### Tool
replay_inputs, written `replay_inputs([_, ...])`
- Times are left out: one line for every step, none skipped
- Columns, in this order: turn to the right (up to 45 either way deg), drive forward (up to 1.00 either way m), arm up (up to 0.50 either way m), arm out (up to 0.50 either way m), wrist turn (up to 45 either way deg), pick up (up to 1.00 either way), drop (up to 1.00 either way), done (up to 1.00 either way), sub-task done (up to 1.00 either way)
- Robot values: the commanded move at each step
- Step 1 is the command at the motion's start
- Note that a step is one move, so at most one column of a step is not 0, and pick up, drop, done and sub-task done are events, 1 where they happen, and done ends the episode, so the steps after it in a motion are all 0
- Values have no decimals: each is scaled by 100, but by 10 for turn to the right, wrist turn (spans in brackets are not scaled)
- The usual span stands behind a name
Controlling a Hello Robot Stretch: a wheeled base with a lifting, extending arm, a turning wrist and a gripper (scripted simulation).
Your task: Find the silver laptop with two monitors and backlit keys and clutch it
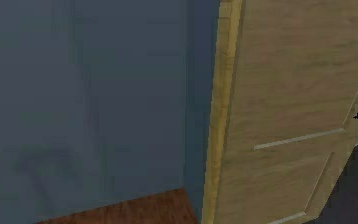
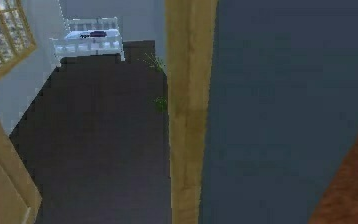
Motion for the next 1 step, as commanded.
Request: replay_inputs([0, 10, 0, 0, 0, 0, 0, 0, 0])
